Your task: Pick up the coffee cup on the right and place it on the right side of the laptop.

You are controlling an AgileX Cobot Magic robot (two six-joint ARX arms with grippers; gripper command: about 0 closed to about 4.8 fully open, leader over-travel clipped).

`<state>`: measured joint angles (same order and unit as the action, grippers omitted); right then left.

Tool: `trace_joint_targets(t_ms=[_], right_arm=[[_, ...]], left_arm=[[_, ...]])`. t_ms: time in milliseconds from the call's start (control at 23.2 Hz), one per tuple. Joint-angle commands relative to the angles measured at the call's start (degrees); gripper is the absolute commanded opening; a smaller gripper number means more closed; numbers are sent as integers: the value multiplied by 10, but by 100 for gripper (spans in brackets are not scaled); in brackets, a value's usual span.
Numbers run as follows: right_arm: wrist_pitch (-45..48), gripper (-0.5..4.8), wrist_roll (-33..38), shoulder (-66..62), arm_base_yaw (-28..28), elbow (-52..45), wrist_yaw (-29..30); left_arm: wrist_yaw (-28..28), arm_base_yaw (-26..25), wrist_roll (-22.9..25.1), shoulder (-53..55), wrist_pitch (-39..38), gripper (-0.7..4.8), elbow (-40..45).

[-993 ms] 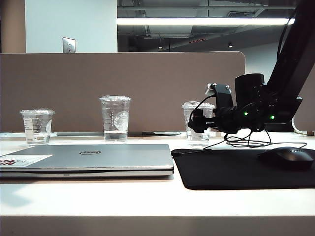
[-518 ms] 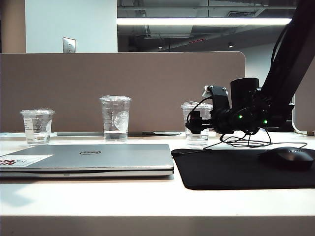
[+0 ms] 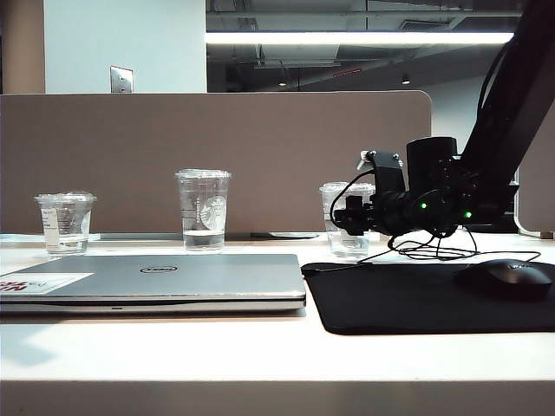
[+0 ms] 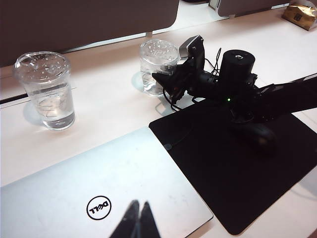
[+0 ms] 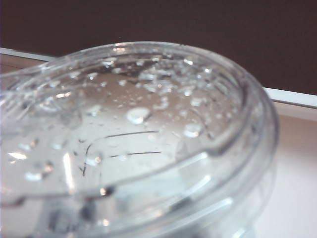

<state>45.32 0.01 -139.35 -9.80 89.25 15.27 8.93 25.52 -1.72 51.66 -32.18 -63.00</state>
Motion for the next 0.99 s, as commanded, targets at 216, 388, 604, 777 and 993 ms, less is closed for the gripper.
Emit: trace_joint_targets(t_ms=[216,388,604,777,993], right_arm=[[-37,229,2,34,0,2,3],[-119,229,2,76,0,2,3],[-182,229,2,128,0,2,3],[-201,229,2,167,0,2,3],[-247,229,2,228,0,2,3]], left_arm=[[3,-1,2,0,5,-5,-4],[3,-1,2,0,5,-5,-4],[3,-1,2,0,5,-5,-4],[3,-1,2,0,5,-5,-4],[3,-1,2,0,5,-5,-4]])
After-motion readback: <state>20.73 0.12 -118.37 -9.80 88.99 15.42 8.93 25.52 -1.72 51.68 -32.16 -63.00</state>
